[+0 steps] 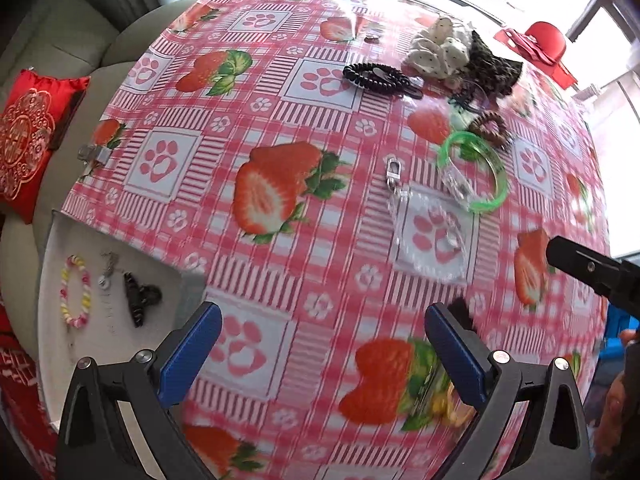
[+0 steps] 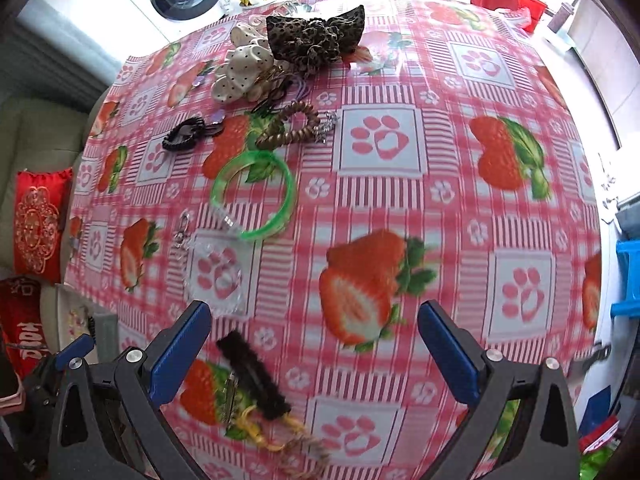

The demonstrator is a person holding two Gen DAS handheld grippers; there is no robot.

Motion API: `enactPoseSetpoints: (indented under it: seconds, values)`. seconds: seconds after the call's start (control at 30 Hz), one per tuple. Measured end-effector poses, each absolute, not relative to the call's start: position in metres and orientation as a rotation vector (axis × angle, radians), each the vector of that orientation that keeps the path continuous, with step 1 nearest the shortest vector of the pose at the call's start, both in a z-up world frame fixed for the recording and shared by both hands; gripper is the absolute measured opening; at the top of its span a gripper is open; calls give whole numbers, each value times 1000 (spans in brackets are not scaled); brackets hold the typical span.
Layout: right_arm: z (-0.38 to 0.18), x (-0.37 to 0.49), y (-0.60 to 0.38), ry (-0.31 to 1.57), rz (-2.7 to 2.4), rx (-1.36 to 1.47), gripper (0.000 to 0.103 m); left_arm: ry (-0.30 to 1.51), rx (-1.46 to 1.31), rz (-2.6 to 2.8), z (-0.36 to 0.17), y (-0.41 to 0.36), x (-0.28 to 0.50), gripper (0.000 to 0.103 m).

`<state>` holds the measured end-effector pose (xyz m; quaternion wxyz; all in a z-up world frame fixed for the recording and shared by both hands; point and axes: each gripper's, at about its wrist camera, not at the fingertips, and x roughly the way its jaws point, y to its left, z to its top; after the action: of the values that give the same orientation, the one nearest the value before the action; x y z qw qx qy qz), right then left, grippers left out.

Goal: Organize jewelry
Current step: 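Move both tools back toward the green bangle and clear keychain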

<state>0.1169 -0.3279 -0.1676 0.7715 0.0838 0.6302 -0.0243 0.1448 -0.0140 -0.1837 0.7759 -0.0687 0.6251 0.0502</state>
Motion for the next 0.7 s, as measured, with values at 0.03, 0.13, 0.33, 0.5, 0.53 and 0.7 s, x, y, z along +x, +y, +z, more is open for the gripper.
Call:
enactPoseSetpoints:
  seconds: [0.03,0.13,0.33,0.5,0.53,0.7]
  values:
    - [-169,121,-329,1365,-49,178,103,1353,-153,114,-186,-15,149,103]
    - [-175,134,-332,1363,-45,167,103,1353,-151,127,-194,-21,162,103]
    - [-188,156,-332,1363,-35,151,103,1354,-146,131,-210,-30,177,103]
    - [-196,173,-331,1360,-39,132,97,1381,-149,146,-223,-34,188,92]
    - [-200,176,-330,1366,-37,127,96,1381,-152,147,-224,-34,191,92]
    - [-211,186,-324,1379,-19,85,78,1374,-132,151,-229,-43,203,87]
